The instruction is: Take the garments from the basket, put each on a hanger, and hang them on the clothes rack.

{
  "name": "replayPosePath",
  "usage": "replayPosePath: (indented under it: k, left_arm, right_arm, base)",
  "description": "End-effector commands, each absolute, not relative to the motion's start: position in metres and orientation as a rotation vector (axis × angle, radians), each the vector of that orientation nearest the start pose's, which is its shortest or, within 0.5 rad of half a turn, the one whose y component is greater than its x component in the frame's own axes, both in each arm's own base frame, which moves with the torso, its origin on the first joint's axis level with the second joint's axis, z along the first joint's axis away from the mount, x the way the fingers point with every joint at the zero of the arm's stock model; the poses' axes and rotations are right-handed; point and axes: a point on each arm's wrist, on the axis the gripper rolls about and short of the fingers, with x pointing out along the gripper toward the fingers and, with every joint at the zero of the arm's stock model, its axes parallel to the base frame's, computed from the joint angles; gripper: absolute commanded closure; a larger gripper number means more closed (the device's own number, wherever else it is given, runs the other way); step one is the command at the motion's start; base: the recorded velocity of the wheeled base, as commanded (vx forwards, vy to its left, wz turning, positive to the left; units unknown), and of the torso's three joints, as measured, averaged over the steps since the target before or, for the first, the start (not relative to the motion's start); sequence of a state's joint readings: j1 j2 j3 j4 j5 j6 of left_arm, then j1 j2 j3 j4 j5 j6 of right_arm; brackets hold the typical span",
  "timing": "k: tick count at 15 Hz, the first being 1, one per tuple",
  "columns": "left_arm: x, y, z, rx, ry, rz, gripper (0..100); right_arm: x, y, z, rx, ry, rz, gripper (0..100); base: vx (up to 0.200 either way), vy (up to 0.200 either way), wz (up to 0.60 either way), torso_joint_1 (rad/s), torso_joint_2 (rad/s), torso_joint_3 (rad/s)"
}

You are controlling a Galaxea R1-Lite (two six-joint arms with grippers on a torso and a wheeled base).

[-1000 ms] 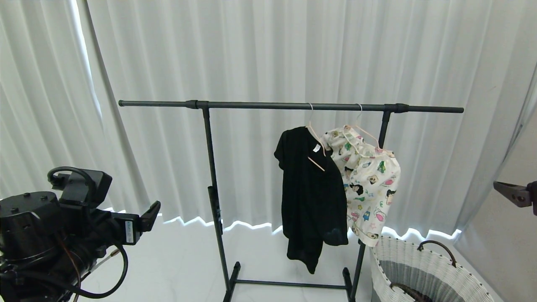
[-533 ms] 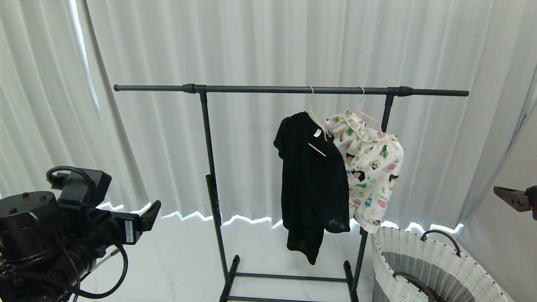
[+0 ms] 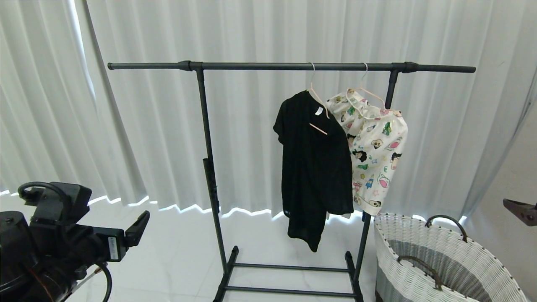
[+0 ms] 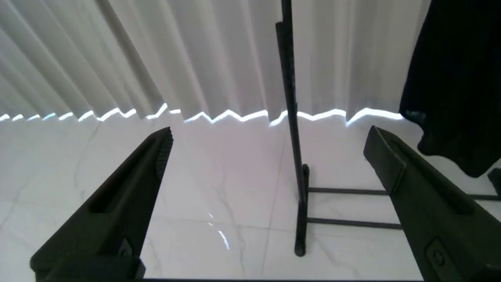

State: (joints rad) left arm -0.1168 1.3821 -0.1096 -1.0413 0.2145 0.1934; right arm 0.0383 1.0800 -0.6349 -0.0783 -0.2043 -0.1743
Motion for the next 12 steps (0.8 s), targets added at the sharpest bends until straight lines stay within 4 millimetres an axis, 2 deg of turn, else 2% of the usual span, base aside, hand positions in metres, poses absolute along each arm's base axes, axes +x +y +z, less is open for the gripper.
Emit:
replayPosePath:
  k: [1,5,7,9,12]
  left_arm:
    - [0.149,-0.012,0.129,0.23,0.208,0.107,0]
    - [0.128,-0.006,0.128,0.237,0.194,0.271,0]
    - [0.117,-0.004,0.13,0.238,0.175,0.297,0]
    - [0.106,-0.001,0.133,0.253,0.167,0.366,0]
    - [0.069,0.009,0.139,0.273,0.121,0.535,0]
  right_arm:
    - [0.132,0.0,0.218,-0.215,0.362,-0.136,0]
    - [0.107,-0.003,0.205,-0.216,0.352,-0.156,0]
    - [0.094,-0.005,0.198,-0.212,0.341,-0.18,0]
    - [0.078,-0.008,0.188,-0.204,0.33,-0.22,0]
    - [0.034,-0.012,0.148,-0.172,0.3,-0.392,0]
  base:
    - [0.0,0.0,0.0,-0.178,0.47,0.295]
    - [0.0,0.0,0.0,-0.165,0.46,0.292]
    - [0.0,0.0,0.0,-0.144,0.46,0.31]
    - [0.0,0.0,0.0,-0.005,0.21,0.095]
    - [0.0,0.0,0.0,-0.061,0.11,0.11]
